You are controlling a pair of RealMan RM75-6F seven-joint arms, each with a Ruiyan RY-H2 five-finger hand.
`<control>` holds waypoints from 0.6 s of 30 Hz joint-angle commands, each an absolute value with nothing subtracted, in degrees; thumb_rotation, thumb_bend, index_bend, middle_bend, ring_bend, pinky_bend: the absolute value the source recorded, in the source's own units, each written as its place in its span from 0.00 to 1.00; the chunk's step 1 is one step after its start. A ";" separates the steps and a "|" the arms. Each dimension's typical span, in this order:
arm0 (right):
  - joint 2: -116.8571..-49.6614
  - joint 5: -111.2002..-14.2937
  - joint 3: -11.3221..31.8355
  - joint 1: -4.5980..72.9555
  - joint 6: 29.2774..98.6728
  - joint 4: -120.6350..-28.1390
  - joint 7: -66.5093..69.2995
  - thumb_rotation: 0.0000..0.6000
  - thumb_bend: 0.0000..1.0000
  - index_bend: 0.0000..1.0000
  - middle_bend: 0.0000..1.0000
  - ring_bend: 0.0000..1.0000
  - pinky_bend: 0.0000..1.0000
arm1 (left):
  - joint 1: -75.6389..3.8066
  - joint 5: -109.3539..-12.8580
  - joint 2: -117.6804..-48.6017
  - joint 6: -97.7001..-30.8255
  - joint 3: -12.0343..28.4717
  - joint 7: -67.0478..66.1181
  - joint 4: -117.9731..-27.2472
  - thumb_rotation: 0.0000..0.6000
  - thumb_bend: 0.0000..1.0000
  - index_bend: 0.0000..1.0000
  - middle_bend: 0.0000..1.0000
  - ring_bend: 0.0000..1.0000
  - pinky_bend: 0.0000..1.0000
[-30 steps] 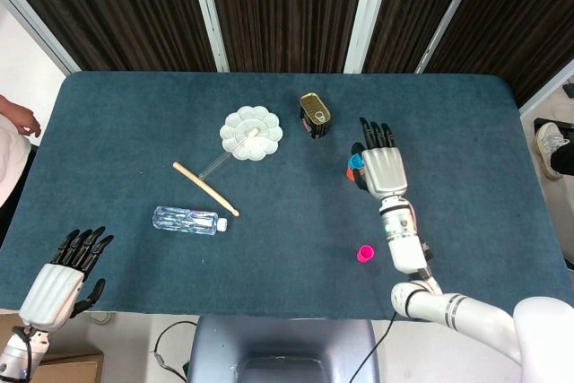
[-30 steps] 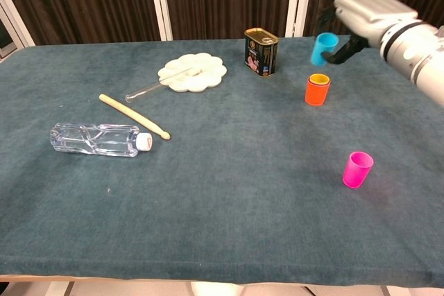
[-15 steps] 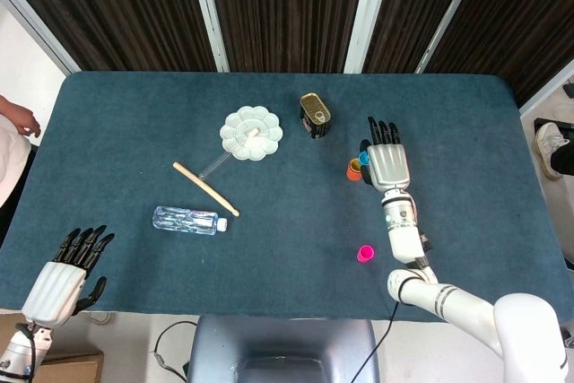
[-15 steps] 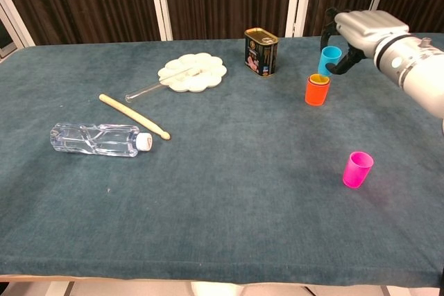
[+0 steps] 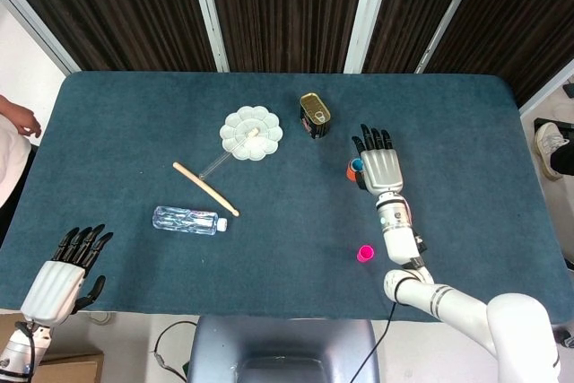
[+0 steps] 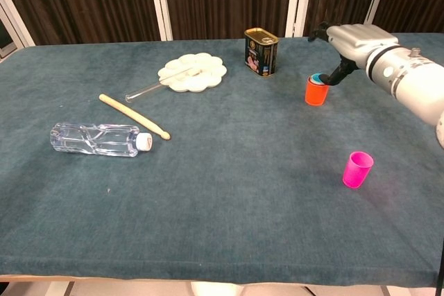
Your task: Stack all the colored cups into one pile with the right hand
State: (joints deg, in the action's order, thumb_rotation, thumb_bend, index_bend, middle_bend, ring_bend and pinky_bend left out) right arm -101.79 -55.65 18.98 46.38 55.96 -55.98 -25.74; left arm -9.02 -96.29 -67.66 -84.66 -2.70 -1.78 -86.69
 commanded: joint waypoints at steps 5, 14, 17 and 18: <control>-85.03 -69.93 8.78 36.84 60.74 -87.79 -16.19 1.00 0.49 0.20 0.00 0.00 0.00 | -8.93 -96.75 -67.77 -84.88 -2.94 -1.98 -86.67 1.00 0.46 0.00 0.00 0.00 0.07; -75.44 -83.44 -5.21 30.42 61.59 -100.21 -15.15 1.00 0.49 0.25 0.00 0.00 0.00 | -8.47 -98.21 -67.84 -85.96 -3.62 -2.49 -87.04 1.00 0.46 0.00 0.00 0.00 0.07; -75.89 -84.16 -6.26 29.30 61.89 -98.03 -15.70 1.00 0.49 0.27 0.00 0.00 0.00 | -8.45 -98.55 -67.83 -86.05 -3.80 -2.29 -86.90 1.00 0.46 0.00 0.00 0.00 0.07; -76.18 -84.00 -6.18 29.05 62.00 -97.26 -15.85 1.00 0.49 0.28 0.00 0.00 0.00 | -8.46 -98.61 -67.80 -86.11 -3.78 -2.19 -86.87 1.00 0.46 0.00 0.00 0.00 0.07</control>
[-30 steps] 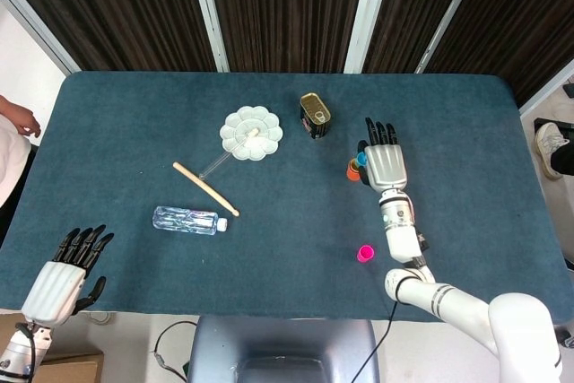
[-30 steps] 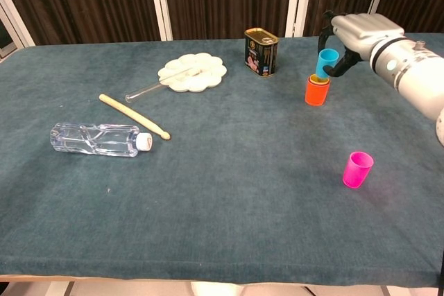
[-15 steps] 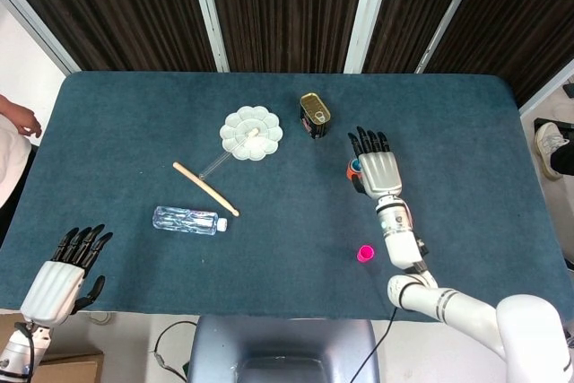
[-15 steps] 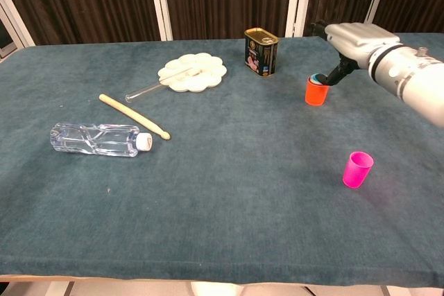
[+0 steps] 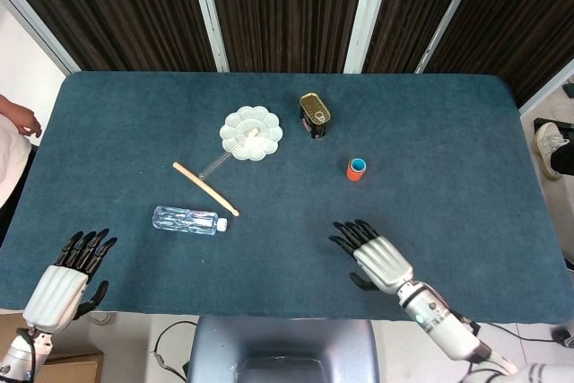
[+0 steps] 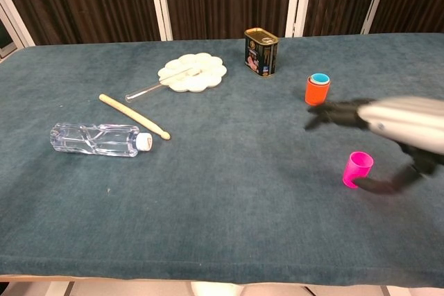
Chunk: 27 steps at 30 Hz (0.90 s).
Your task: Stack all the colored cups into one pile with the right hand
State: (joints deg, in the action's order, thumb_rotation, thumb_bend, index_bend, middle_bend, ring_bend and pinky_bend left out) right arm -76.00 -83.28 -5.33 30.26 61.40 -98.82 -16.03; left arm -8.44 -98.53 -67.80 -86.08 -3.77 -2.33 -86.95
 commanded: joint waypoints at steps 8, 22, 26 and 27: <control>-79.19 -79.89 -2.92 28.42 61.31 -90.60 -16.37 1.00 0.49 0.37 0.00 0.00 0.00 | -8.54 -98.77 -67.55 -86.12 -3.83 -1.64 -86.90 1.00 0.46 0.00 0.00 0.00 0.07; -81.99 -77.94 -1.13 28.84 58.93 -87.38 -17.33 1.00 0.49 0.51 0.00 0.00 0.00 | -8.52 -98.45 -67.53 -85.97 -3.73 -1.60 -86.87 1.00 0.46 0.00 0.00 0.00 0.07; -82.28 -77.38 -0.95 28.84 58.40 -87.42 -18.05 1.00 0.49 0.59 0.02 0.00 0.00 | -8.56 -98.50 -67.52 -85.98 -3.69 -1.56 -86.89 1.00 0.46 0.00 0.00 0.00 0.07; -82.34 -77.30 -0.89 28.82 58.37 -87.45 -18.15 1.00 0.49 0.60 0.02 0.00 0.00 | -8.57 -98.51 -67.50 -85.98 -3.69 -1.54 -86.91 1.00 0.46 0.00 0.00 0.00 0.07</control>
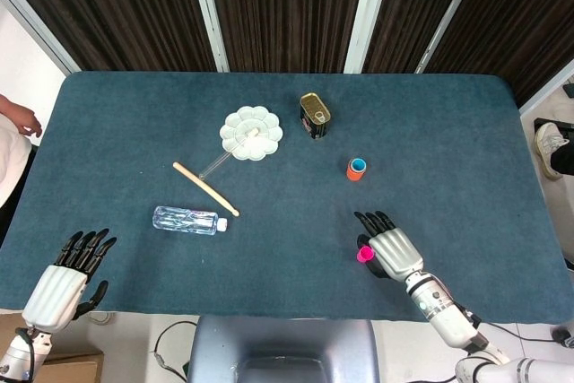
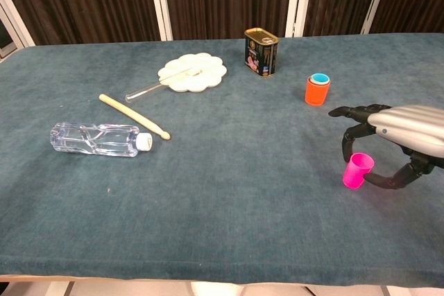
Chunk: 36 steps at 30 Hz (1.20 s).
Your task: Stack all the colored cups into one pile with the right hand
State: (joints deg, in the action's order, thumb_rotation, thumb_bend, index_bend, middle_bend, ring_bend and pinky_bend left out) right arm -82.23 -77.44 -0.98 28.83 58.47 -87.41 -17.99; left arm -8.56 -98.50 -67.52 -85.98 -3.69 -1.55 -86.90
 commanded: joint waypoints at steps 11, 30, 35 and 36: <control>-83.50 -75.90 8.81 30.05 65.78 -87.39 -16.91 1.00 0.49 0.63 0.06 0.00 0.00 | -8.50 -98.58 -67.59 -85.94 -3.79 -1.83 -86.83 1.00 0.46 0.00 0.00 0.00 0.07; -97.02 -50.78 23.12 46.05 58.08 -64.90 -32.49 1.00 0.49 0.62 0.06 0.00 0.00 | -8.86 -96.60 -67.77 -84.65 -2.96 -2.26 -86.68 1.00 0.46 0.00 0.00 0.00 0.07; -98.88 -49.52 22.52 47.13 56.38 -60.64 -32.03 1.00 0.49 0.62 0.06 0.00 0.00 | -8.87 -96.21 -67.94 -84.43 -2.83 -2.73 -86.73 1.00 0.46 0.00 0.00 0.00 0.07; -99.10 -49.51 22.39 47.23 56.23 -60.17 -31.84 1.00 0.49 0.62 0.06 0.00 0.00 | -8.88 -96.15 -67.95 -84.36 -2.83 -2.76 -86.71 1.00 0.46 0.00 0.00 0.00 0.07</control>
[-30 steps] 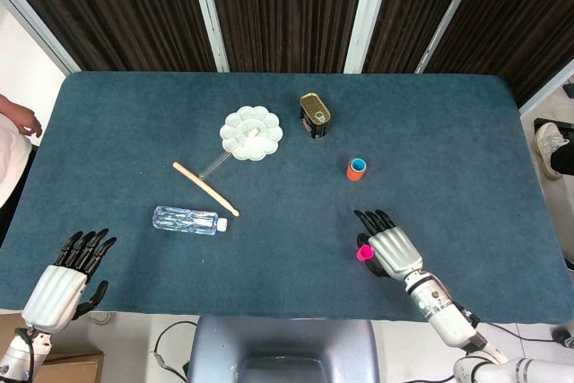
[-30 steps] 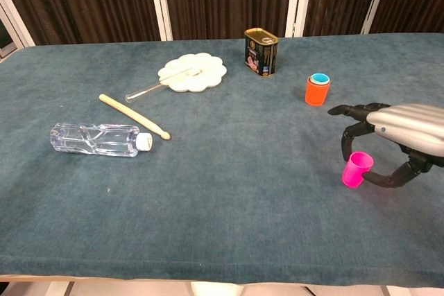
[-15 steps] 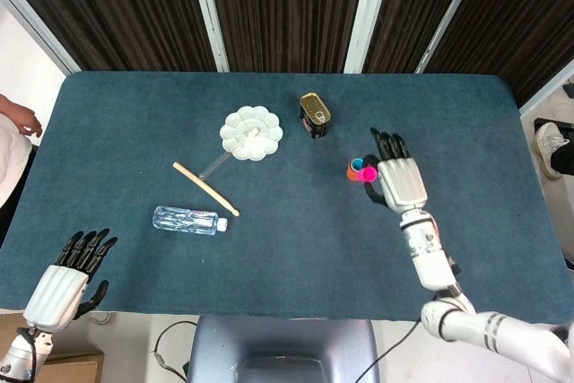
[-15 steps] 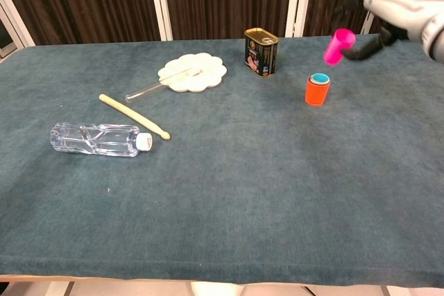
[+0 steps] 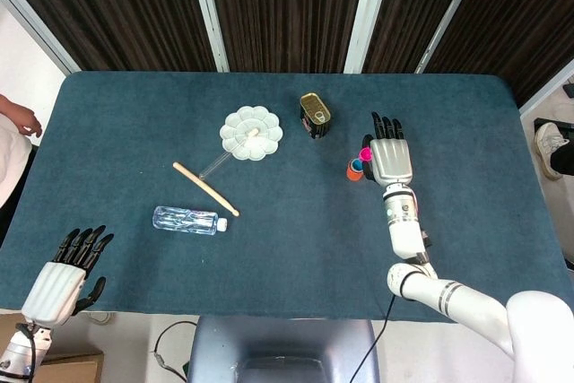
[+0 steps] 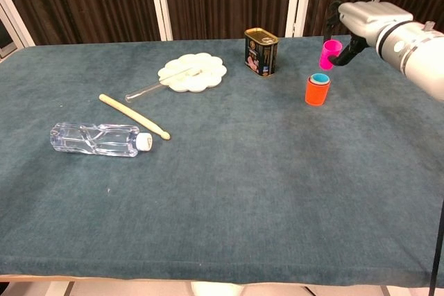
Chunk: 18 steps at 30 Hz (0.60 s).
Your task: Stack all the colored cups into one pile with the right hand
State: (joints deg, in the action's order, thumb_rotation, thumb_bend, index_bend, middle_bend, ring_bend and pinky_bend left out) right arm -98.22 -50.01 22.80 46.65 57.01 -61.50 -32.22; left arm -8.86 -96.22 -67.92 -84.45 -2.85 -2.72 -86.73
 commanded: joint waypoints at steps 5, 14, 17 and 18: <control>-100.23 -49.96 21.79 47.67 55.44 -58.21 -30.17 1.00 0.49 0.61 0.06 0.00 0.00 | -9.08 -95.90 -68.02 -83.83 -2.80 -3.02 -86.81 1.00 0.46 0.00 0.00 0.00 0.07; -100.48 -48.50 20.82 47.83 53.79 -57.87 -30.96 1.00 0.49 0.37 0.04 0.00 0.00 | -8.99 -96.17 -67.87 -84.12 -2.96 -2.79 -86.84 1.00 0.46 0.00 0.00 0.00 0.07; -97.61 -48.91 19.98 46.40 54.47 -62.69 -31.16 1.00 0.49 0.11 0.00 0.00 0.00 | -9.05 -96.15 -67.69 -84.18 -2.88 -2.39 -86.87 1.00 0.46 0.00 0.00 0.00 0.07; -96.27 -49.92 19.48 45.48 55.51 -65.02 -30.65 1.00 0.49 0.07 0.00 0.00 0.00 | -8.97 -96.22 -67.61 -84.33 -2.93 -2.27 -86.89 1.00 0.46 0.00 0.00 0.00 0.07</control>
